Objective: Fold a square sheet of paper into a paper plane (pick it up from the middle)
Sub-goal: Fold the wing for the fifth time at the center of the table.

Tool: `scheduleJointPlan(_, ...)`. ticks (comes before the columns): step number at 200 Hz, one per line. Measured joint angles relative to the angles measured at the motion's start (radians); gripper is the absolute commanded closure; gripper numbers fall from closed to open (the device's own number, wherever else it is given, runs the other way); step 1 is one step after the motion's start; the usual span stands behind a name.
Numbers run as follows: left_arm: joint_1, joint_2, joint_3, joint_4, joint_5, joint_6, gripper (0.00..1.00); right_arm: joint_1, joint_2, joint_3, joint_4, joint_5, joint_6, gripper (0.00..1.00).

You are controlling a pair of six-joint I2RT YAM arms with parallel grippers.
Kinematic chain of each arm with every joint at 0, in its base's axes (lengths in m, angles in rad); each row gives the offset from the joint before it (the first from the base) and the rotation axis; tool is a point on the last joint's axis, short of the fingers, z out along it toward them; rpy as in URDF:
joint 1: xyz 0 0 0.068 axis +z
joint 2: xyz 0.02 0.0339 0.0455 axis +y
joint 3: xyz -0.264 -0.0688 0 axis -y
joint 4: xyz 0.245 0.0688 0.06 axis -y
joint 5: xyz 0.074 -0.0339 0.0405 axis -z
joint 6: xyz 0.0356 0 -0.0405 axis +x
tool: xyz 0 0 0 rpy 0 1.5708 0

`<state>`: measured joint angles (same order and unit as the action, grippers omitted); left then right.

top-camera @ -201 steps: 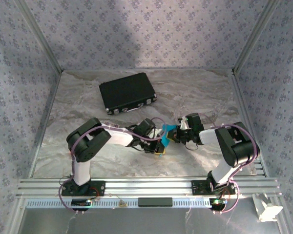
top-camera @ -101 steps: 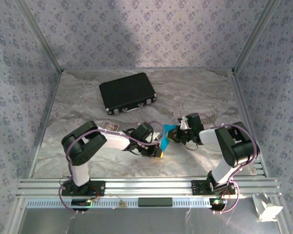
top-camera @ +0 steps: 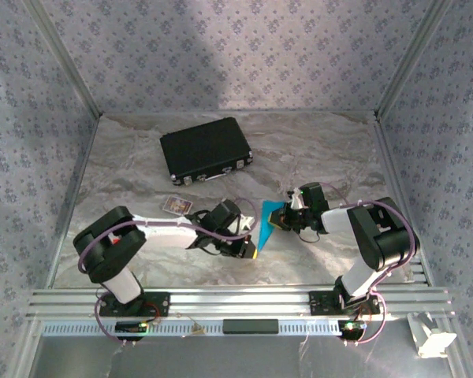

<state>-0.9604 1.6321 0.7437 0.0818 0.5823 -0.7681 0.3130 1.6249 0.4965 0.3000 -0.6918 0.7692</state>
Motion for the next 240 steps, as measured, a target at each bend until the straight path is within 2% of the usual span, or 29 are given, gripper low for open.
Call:
scheduleJointPlan(44,0.062,0.116,0.137,0.023,0.004,-0.016,0.98,0.000,-0.002,0.000,-0.002,0.002,0.000,0.98)
scheduleJointPlan(112,0.066,0.317,0.378,-0.034,0.016,0.013,1.00,-0.002,-0.010,0.000,-0.008,0.016,0.000,0.97)
scheduleJointPlan(202,0.057,0.354,0.336,-0.032,-0.030,0.043,1.00,-0.003,-0.015,0.000,-0.011,0.024,0.000,0.96)
scheduleJointPlan(240,0.043,0.312,0.282,-0.024,-0.057,0.105,1.00,-0.003,-0.098,-0.001,-0.109,0.070,-0.007,0.94)
